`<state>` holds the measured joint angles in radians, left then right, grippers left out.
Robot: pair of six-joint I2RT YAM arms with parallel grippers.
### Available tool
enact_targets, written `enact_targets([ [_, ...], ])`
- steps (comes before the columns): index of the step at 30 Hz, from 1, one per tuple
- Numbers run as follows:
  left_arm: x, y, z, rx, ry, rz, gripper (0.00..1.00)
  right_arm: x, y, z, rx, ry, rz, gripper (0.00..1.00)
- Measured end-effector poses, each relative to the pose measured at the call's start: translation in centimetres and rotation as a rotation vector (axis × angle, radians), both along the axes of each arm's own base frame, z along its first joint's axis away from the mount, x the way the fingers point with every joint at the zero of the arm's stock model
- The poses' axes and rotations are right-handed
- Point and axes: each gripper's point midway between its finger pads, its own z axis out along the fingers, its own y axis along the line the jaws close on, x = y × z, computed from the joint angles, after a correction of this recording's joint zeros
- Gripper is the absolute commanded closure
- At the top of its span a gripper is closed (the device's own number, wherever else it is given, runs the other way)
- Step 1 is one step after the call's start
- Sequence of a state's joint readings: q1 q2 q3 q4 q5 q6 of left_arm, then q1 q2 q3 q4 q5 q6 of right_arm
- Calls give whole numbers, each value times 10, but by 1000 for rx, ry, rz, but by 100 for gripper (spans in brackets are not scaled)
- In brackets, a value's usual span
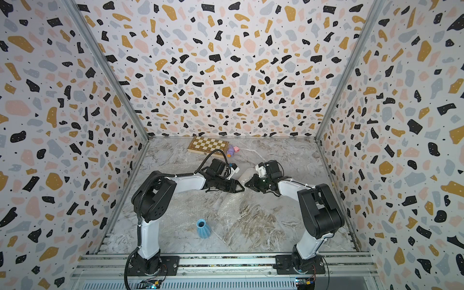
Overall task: Wrap vases in bubble wrap
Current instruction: Stick the tape on the bubble wrap.
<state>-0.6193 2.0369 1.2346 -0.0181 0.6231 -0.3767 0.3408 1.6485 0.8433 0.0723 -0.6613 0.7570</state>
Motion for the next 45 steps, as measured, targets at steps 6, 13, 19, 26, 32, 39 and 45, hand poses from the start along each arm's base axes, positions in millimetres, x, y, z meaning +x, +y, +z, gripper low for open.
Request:
enact_targets([
  [6, 0, 0, 0, -1, 0, 1, 46, -21, -5, -10, -12, 13, 2, 90],
  [13, 0, 0, 0, -1, 0, 1, 46, -20, -8, -27, -41, 35, -11, 90],
  [19, 0, 0, 0, -6, 4, 3, 46, -8, -6, -43, -65, 45, -24, 90],
  [26, -1, 3, 1, 6, 2, 14, 20, -5, -5, -43, -64, 32, -31, 90],
  [32, -13, 24, 10, 91, 9, 45, 4, -2, -3, -40, -61, 8, -31, 90],
  [39, -35, 40, 27, 164, 2, 55, 0, -12, 1, -42, -60, 1, -13, 90],
  [45, -70, 33, 4, 234, 62, -4, 6, -22, 2, -50, -59, 18, -11, 90],
])
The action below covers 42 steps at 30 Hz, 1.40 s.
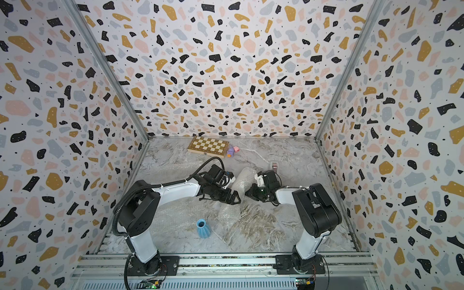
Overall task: Wrap vases in bubble wrap
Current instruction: Stick the tape on the bubble wrap, then move the wrapped vase to the center of the board.
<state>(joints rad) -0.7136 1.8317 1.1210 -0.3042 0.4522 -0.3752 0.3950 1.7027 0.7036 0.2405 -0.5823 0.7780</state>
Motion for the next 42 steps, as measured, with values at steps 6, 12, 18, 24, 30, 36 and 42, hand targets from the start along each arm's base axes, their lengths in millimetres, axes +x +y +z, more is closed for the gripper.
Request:
enact_targets([
  [6, -1, -5, -12, 32, 1, -7, 22, 4, -1, 1, -5, -19, -10, 90],
  [12, 17, -11, -15, 52, -28, 23, 39, 19, -8, 9, -16, -54, -32, 89],
  [18, 47, -29, -14, 45, -44, 108, 44, 32, -40, 35, -34, -105, -94, 88],
  [24, 88, -52, -12, 13, -54, 256, 41, 41, -81, 88, -38, -213, -187, 86],
  [30, 120, -65, -8, -2, -91, 343, 21, 43, -94, 114, -61, -258, -196, 84],
  [36, 123, -52, 19, 17, -139, 351, 3, 29, -94, 112, -114, -233, -156, 67],
  [42, 94, -18, 129, -102, -289, 331, 1, -1, -63, 141, -206, -312, -20, 42],
])
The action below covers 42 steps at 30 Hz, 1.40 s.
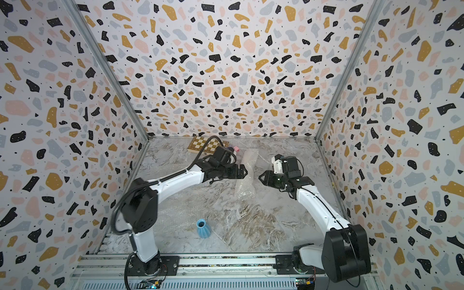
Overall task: Wrap vases in bubble wrap
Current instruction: Move the wrapped vase to the center of the board, then pick up the vase from the center of the board.
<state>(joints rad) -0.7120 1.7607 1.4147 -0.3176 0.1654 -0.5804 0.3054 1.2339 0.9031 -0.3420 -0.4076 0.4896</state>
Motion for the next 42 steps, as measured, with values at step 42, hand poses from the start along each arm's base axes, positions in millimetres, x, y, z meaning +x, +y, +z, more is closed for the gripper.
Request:
enact_targets([
  [42, -151, 284, -21, 369, -39, 576, 1, -186, 258, -83, -497, -29, 575, 47],
])
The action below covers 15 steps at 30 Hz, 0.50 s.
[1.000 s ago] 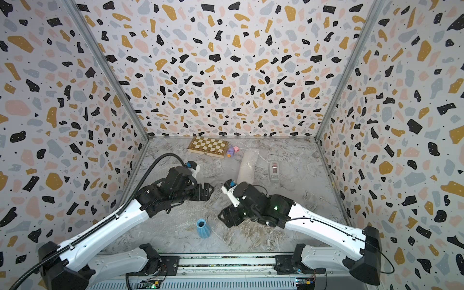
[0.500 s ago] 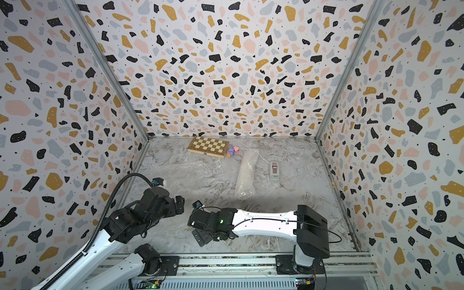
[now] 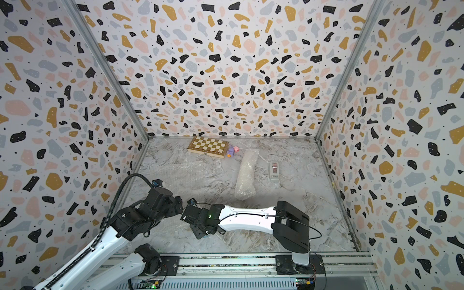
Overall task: Wrap vases in bubble wrap
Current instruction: Pick up the vase from the center of the board.
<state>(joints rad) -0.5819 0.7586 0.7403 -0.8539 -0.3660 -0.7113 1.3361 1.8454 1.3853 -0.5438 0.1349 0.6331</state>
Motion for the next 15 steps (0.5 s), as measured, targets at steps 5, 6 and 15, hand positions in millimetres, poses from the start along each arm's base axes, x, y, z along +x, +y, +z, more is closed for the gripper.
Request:
enact_targets([
  [5, 2, 3, -1, -4, -3, 20, 1, 4, 9, 14, 32, -18, -7, 58],
  [6, 3, 4, -1, -5, -3, 24, 1, 5, 9, 15, 36, -16, -9, 62],
  [15, 15, -5, -21, -12, 55, 20, 1, 7, -5, 23, 45, 6, -36, 69],
])
